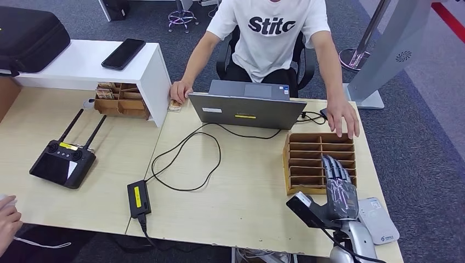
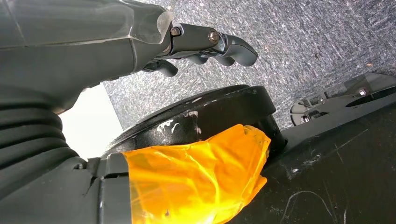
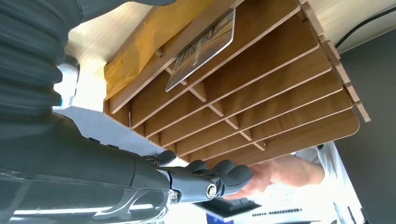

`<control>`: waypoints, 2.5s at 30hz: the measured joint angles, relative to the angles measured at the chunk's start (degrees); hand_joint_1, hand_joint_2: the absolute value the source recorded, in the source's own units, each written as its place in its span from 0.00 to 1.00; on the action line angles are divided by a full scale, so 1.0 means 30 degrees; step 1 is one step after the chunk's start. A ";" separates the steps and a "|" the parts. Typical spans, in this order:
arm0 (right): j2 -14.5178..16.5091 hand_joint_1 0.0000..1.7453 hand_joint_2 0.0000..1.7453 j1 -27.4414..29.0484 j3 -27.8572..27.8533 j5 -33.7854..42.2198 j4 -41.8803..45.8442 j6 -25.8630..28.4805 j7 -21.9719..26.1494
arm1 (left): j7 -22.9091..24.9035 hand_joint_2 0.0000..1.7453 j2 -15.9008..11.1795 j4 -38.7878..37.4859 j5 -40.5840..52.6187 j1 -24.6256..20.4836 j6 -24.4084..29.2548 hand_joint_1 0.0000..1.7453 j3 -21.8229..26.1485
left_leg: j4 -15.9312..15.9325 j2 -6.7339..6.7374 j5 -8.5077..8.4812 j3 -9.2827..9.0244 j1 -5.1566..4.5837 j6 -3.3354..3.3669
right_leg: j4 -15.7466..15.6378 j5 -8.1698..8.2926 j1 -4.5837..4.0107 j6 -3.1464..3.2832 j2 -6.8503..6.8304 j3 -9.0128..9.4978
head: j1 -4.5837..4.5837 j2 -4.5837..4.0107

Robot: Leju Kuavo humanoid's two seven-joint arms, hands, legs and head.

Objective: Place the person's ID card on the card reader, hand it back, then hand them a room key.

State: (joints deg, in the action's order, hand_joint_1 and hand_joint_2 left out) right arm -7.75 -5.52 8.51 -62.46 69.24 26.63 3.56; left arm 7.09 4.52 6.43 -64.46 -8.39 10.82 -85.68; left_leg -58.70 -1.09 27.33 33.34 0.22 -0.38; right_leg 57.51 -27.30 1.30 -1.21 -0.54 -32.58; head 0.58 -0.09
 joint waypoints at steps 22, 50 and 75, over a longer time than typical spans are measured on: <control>0.0186 0.00 1.00 -0.0030 0.0501 -0.1537 -0.1399 0.0781 -0.0417 | -0.0002 1.00 0.0000 0.0000 0.0056 -0.0007 -0.0015 0.00 -0.0122 | 0.0000 -0.0001 0.0000 0.0003 0.0000 0.0000 | 0.0000 0.0000 0.0001 -0.0001 -0.0001 0.0001 | 0.0000 0.0000; 0.0151 0.99 1.00 -0.1001 0.0371 -0.2211 -0.1421 0.1133 -0.0614 | 0.0036 1.00 -0.0015 0.0000 0.0058 -0.0051 -0.0029 0.00 -0.0450 | 0.0000 -0.0001 -0.0001 -0.0003 0.0000 0.0000 | 0.0000 0.0000 0.0000 0.0000 0.0000 0.0001 | -0.0002 0.0000; 0.0129 0.00 1.00 -0.1045 -0.0059 -0.2209 -0.0440 0.2102 -0.0492 | 0.0047 1.00 -0.0015 0.0000 0.0067 -0.0052 -0.0029 0.00 -0.0464 | 0.0000 0.0000 -0.0001 -0.0004 -0.0001 0.0000 | 0.0000 0.0001 0.0001 -0.0001 0.0001 0.0001 | 0.0002 0.0000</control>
State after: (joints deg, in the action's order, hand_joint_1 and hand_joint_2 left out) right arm -7.37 -8.66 8.33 -69.09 67.92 32.93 2.09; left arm 7.23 4.48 6.43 -64.25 -8.54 10.73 -87.07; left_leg -58.70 -1.10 27.33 33.33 0.22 -0.38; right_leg 57.51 -27.30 1.30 -1.21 -0.54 -32.58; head 0.59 -0.09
